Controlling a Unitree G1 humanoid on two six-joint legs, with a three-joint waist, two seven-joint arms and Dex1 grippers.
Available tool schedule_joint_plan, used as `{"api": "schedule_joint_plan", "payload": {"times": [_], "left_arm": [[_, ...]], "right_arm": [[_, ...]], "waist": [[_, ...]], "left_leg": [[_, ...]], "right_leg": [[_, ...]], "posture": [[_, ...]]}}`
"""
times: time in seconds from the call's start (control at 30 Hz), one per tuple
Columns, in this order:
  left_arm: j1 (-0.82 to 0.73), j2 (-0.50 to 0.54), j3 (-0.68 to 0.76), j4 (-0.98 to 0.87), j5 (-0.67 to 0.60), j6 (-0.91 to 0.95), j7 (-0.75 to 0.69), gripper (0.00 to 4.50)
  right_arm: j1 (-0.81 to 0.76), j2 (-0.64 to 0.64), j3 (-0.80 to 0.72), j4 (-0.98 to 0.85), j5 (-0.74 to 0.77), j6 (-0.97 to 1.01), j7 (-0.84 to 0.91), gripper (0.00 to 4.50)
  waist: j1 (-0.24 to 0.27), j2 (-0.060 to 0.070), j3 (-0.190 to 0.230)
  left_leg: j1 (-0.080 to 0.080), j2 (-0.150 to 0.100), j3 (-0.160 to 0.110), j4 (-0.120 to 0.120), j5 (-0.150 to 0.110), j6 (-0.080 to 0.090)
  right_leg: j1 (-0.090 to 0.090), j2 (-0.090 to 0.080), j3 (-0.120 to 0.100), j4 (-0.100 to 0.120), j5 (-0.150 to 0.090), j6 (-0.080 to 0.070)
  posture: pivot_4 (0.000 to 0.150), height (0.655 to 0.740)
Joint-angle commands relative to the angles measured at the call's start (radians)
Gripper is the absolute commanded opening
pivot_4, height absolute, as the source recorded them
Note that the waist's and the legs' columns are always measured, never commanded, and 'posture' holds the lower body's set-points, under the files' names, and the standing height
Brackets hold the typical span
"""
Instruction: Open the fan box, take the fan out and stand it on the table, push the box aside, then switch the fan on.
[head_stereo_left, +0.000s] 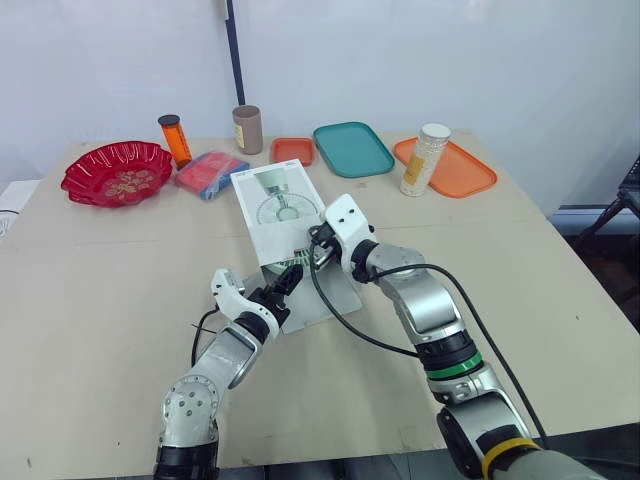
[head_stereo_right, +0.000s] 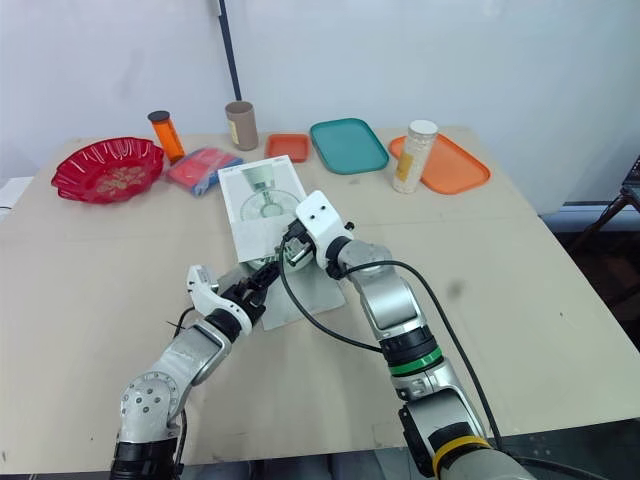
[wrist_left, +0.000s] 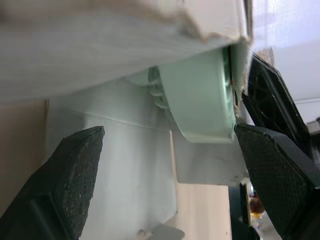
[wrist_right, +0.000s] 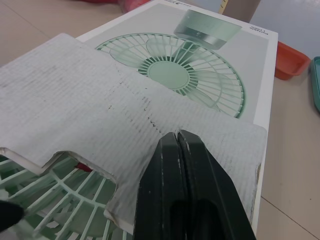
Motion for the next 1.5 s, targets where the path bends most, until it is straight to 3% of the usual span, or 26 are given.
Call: {"api": "schedule_joint_plan", "payload": {"times": [0.03,0.33,0.43,0.7,0.87,0.93,1.0,1.5], "left_arm": [[-0.037,-0.053,0.002,0.033,0.051,-0.037,-0.036,4.43],[-0.043,-0.068,0.001,0.054,0.069,-0.05,-0.06,4.43],[-0.033,-0.07,-0.012,0.046,0.063,-0.039,-0.063,3.68],[-0.024,-0.074,-0.021,0.047,0.06,-0.039,-0.069,3.68],[-0.021,-0.077,-0.015,0.058,0.056,-0.05,-0.081,2.48],[-0.02,-0.08,-0.014,0.06,0.054,-0.055,-0.084,1.68],[-0.018,-0.081,-0.016,0.061,0.053,-0.058,-0.086,1.4],[0.093,-0.019,-0.017,-0.081,-0.019,-0.024,0.015,1.4]], "right_arm": [[0.024,-0.001,0.037,0.037,-0.005,0.026,0.017,0.0],[0.023,-0.003,0.035,0.035,-0.007,0.028,0.017,0.0],[0.023,-0.002,0.035,0.035,-0.007,0.029,0.018,0.0],[0.022,0.002,0.039,0.037,-0.006,0.028,0.019,0.0],[0.022,0.003,0.039,0.037,-0.006,0.029,0.019,0.0],[0.022,0.003,0.039,0.037,-0.006,0.029,0.019,0.0],[0.022,0.003,0.039,0.037,-0.006,0.03,0.019,0.0],[0.011,0.041,0.028,-0.007,0.002,0.106,-0.005,0.0]], "waist": [[0.0,0.0,0.0],[0.0,0.0,0.0],[0.0,0.0,0.0],[0.0,0.0,0.0],[0.0,0.0,0.0],[0.0,0.0,0.0],[0.0,0.0,0.0],[-0.003,0.0,0.0]], "left_leg": [[0.0,0.0,0.0,0.0,0.0,0.0],[0.0,0.0,0.0,0.0,0.0,0.0],[0.0,0.0,0.0,0.0,0.0,0.0],[0.0,0.0,0.0,0.0,0.0,0.0],[0.0,0.0,0.0,0.0,0.0,0.0],[0.0,0.0,0.0,0.0,0.0,0.0],[0.0,0.0,0.0,0.0,0.0,0.0],[0.0,0.001,0.0,-0.001,0.0,0.0]], "right_leg": [[0.0,0.0,0.0,0.0,0.0,0.0],[0.0,0.0,0.0,0.0,0.0,0.0],[0.0,0.0,0.0,0.0,0.0,0.0],[0.0,0.0,0.0,0.0,0.0,0.0],[0.0,0.0,0.0,0.0,0.0,0.001],[0.0,0.0,0.0,0.0,0.0,0.001],[0.0,0.0,0.0,0.0,0.0,0.001],[-0.001,0.0,0.0,0.0,-0.001,0.001]], "posture": [[0.15,0.74],[0.15,0.74],[0.15,0.74],[0.15,0.74],[0.15,0.74],[0.15,0.74],[0.15,0.74],[0.15,0.74]]}}
